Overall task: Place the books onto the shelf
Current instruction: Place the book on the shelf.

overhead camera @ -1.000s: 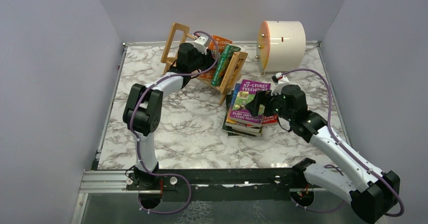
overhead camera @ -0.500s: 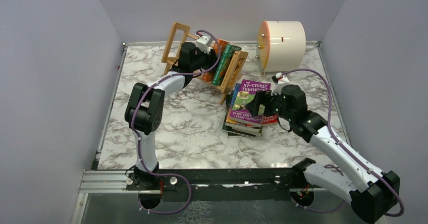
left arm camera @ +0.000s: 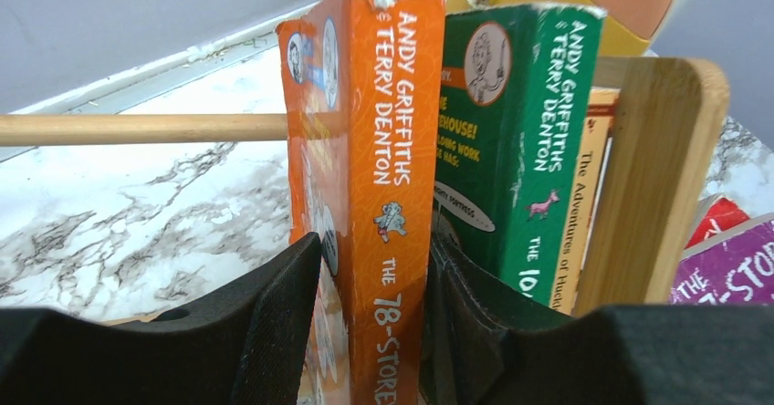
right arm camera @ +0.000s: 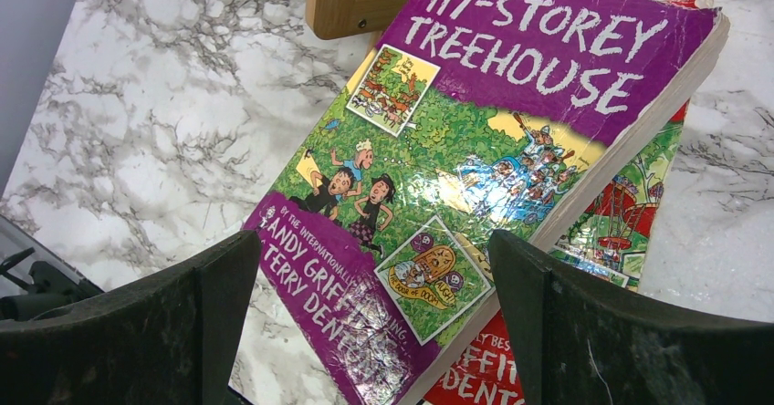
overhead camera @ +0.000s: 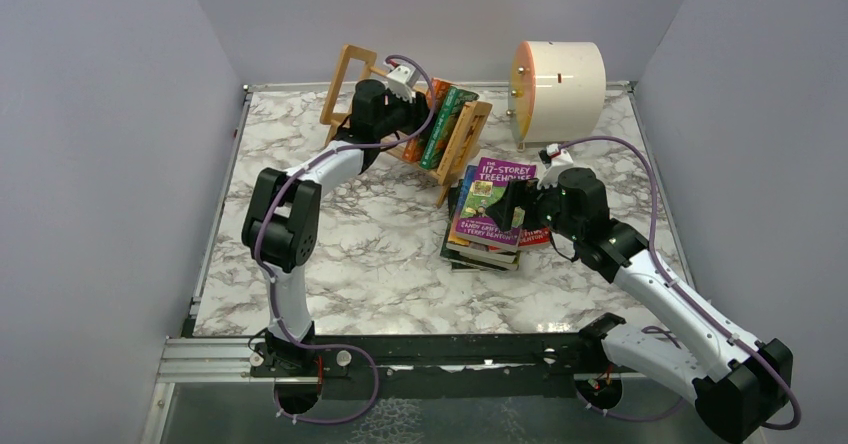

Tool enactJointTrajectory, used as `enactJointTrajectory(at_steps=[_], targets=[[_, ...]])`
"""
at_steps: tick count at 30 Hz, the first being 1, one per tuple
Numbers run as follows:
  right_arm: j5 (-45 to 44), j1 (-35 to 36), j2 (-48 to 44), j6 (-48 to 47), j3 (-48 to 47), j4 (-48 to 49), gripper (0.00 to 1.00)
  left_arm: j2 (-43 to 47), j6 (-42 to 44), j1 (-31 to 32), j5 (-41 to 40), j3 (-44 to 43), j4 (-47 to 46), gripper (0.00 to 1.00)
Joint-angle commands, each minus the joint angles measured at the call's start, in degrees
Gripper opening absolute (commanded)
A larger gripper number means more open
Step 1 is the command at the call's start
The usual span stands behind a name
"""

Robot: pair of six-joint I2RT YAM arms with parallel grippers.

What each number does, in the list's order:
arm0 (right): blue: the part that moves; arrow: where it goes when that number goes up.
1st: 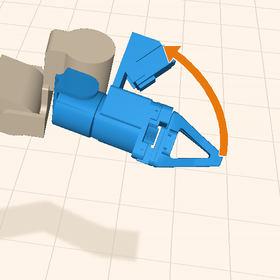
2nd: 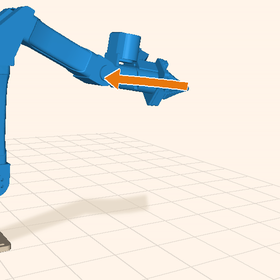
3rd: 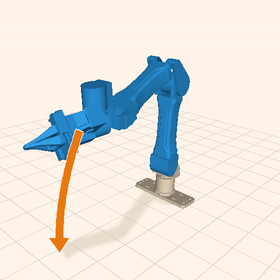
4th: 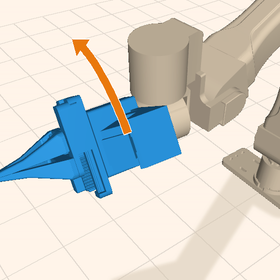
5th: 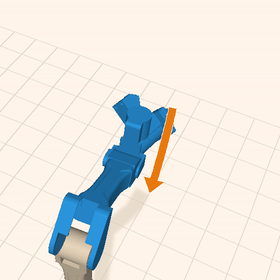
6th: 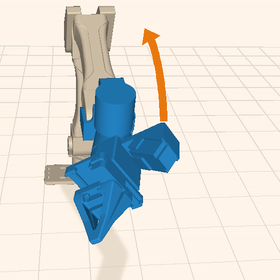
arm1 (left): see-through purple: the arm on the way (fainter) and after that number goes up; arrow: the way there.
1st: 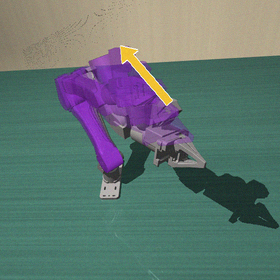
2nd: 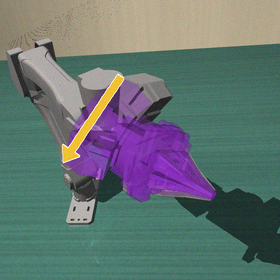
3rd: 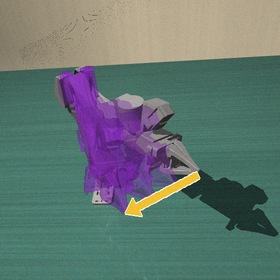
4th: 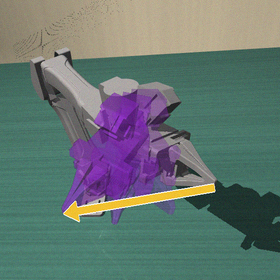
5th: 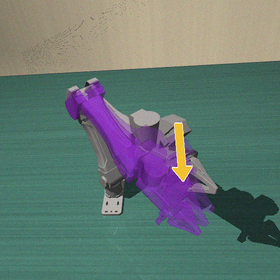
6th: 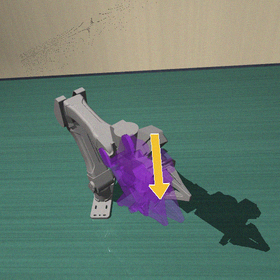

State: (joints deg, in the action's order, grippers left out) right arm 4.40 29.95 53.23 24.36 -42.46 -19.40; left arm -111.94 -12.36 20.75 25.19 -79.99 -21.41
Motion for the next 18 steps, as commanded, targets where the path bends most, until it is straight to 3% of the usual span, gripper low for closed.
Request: enactJointTrajectory(at_steps=[1,13,18], targets=[[0.42,0.27,-0.98,0.51,-0.08,0.88,0.94,3.8,-1.11,0.43,2.85,0.88,-2.01,0.38],[0.18,0.28,-2.4,0.52,-0.01,0.18,0.94,5.94,-1.88,1.54,3.79,1.65,-2.31,0.38],[-0.6,0.27,-3.39,0.6,-0.08,-0.35,0.94,7.35,-2.35,1.51,-0.93,2.23,-0.93,0.38]])
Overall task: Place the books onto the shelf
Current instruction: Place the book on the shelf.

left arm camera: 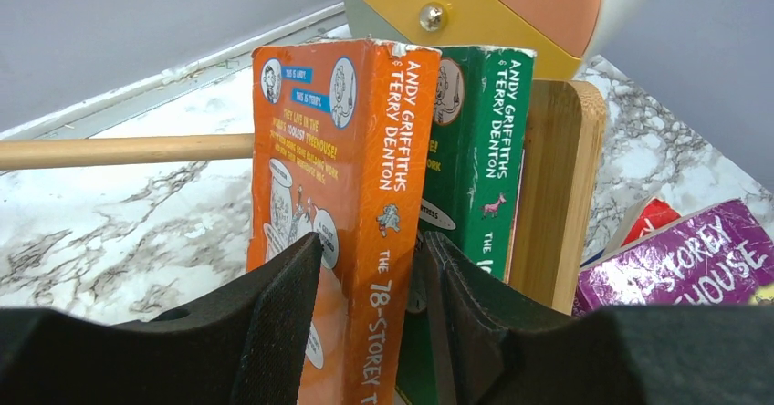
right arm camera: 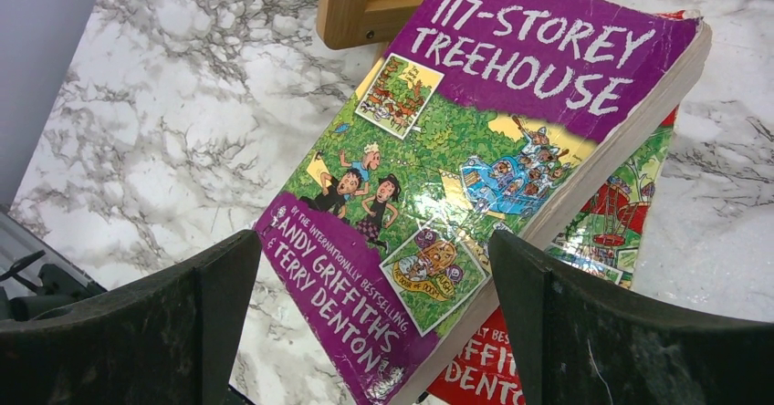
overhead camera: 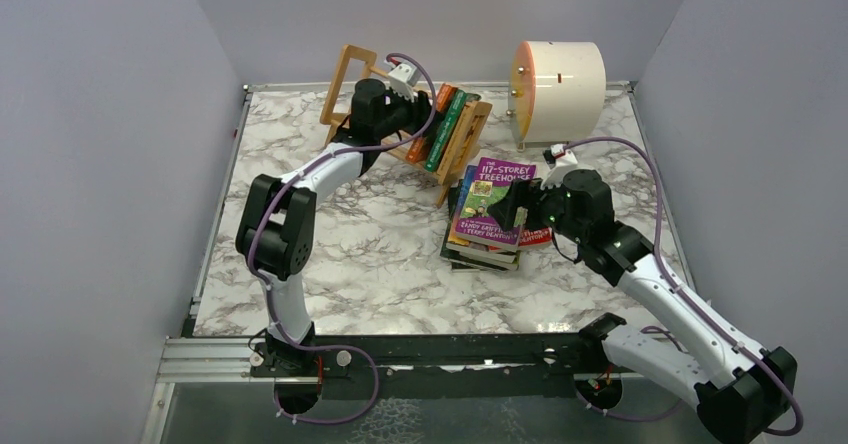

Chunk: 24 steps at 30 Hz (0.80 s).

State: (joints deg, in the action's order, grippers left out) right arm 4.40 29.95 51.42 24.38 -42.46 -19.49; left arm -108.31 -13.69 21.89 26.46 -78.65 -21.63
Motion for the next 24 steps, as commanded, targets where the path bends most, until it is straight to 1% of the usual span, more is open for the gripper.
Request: enactJointTrajectory(at_steps=[1,6,9,18,20,21,24], targets=[[-0.77,0.28,-1.76,0.66,-0.08,-0.41,0.94,4.03,-0.76,0.29,-3.46,0.87,-0.06,0.39],[-1.6,0.27,-2.28,0.84,-0.15,-0.94,0.94,5.8,-0.59,0.35,-10.89,0.87,2.49,0.38],[-2.01,0.24,-2.54,1.04,-0.21,-1.14,0.94,6.64,-0.25,0.35,-14.03,0.87,3.93,0.38],[-2.67,0.28,-2.42,1.54,-0.27,-1.41,0.94,7.99,-0.28,0.29,-16.99,0.87,6.59,0.38],[-4.04,0.27,-2.02,2.17,-1.14,-2.79,0.94,9.64,-0.94,0.3,-17.81,0.87,7.37,0.38],[-4.72,0.28,-1.5,2.61,-2.05,-3.88,0.94,10.37,-1.35,0.33,-17.92,2.23,7.76,0.38],[-7.17,0.28,-0.11,4.07,-4.28,-7.07,0.94,15.13,-2.88,0.47,-17.06,2.77,10.12,0.38]])
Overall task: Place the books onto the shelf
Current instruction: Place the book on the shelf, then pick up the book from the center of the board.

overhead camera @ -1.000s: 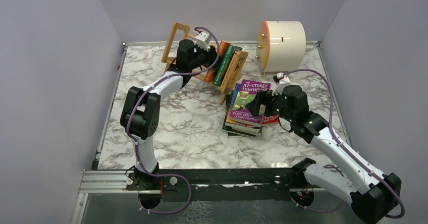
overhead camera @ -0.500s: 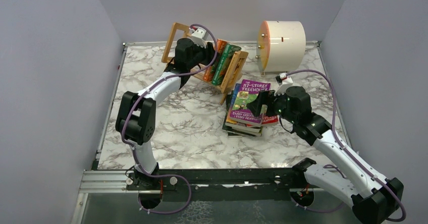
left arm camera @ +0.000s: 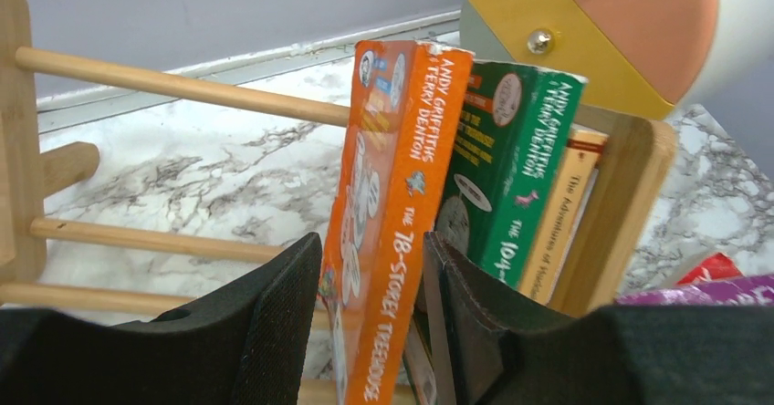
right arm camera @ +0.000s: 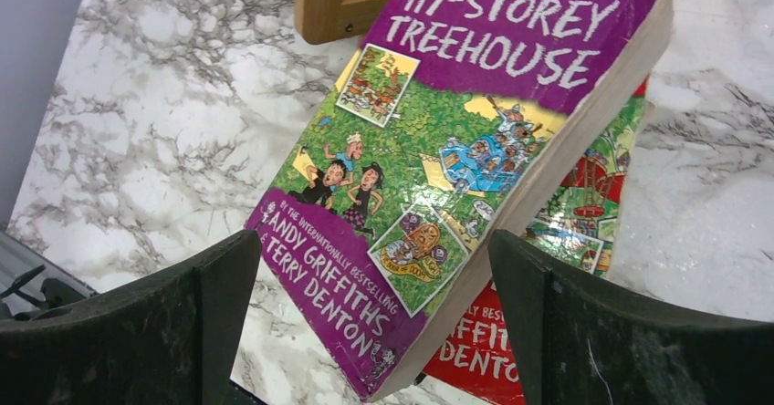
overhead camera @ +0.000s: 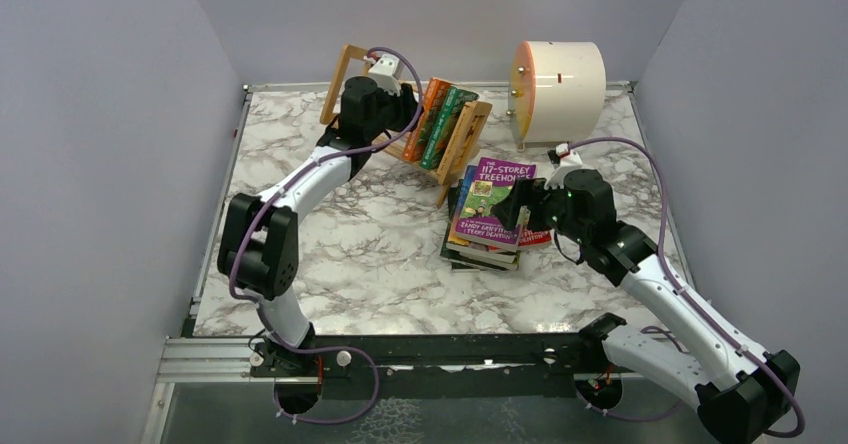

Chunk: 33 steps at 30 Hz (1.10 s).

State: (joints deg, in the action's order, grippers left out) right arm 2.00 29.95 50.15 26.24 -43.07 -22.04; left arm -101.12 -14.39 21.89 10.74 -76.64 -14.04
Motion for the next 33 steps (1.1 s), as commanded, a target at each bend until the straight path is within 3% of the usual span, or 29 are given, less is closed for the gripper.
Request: enactJointTrajectory(at_steps=[1,9,17,33], targets=[[-5.5,0.28,1.45,2.64,-4.06,-5.12,0.94,9.21,-2.61,0.54,-0.89,0.87,3.08,0.38],[-7.03,0.28,2.7,4.2,-4.74,-6.91,0.94,15.06,-7.9,5.66,8.52,2.0,6.51,0.38],[-7.35,0.28,3.4,4.59,-4.31,-6.74,0.94,14.8,-11.8,14.13,7.94,8.32,7.21,0.38],[-6.49,0.28,4.82,4.48,-3.52,-5.16,0.94,13.58,-21.09,16.54,11.75,18.01,0.79,0.42]])
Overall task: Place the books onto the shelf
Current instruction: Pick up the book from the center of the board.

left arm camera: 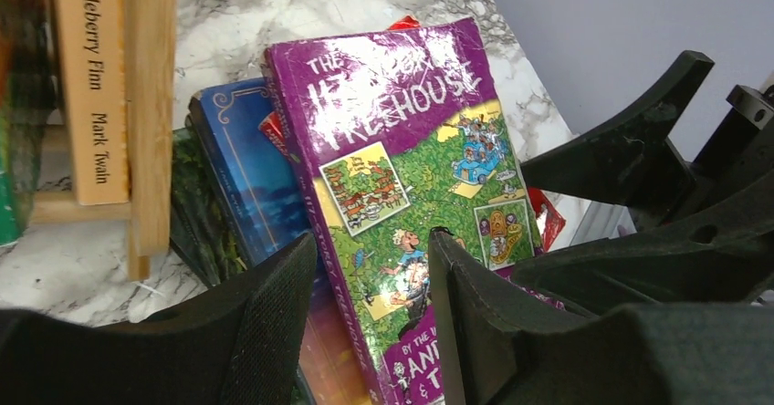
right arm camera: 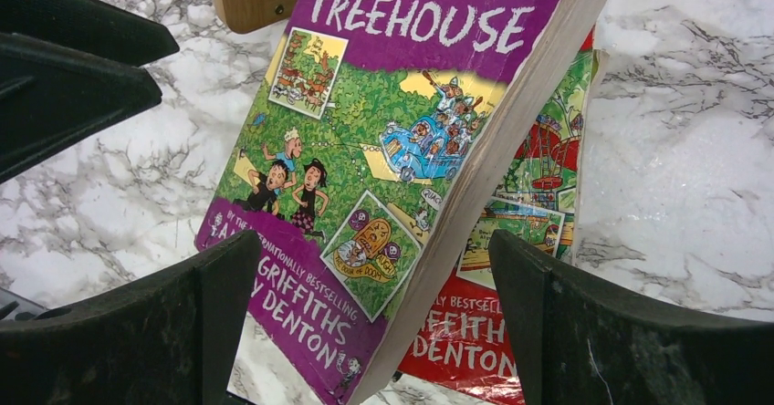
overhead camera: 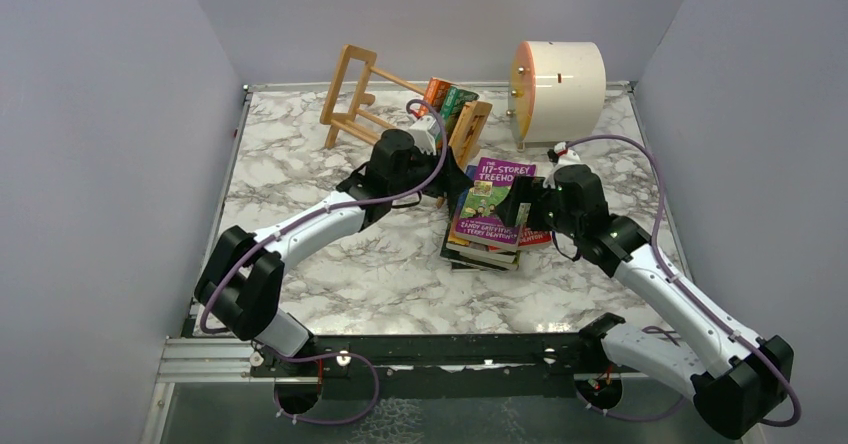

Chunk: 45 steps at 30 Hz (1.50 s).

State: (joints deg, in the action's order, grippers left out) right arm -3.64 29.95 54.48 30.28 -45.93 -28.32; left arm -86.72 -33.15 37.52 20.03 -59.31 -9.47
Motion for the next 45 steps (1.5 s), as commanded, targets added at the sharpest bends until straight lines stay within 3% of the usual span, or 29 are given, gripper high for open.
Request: enactJointTrajectory(at_steps=[1,15,45], targets=[[-0.72,0.28,0.55,0.46,-0.63,1.22,0.94,-0.98,-2.54,1.08,2.42,0.86,-3.82,0.43],[1.75,0.28,1.32,-1.34,-0.11,2.5,0.94,-3.59,-7.28,1.59,5.56,5.63,-9.99,0.57],[3.85,0.28,1.75,-2.93,0.58,3.77,0.93,-9.15,-14.04,1.59,11.59,6.53,-15.09,0.58]])
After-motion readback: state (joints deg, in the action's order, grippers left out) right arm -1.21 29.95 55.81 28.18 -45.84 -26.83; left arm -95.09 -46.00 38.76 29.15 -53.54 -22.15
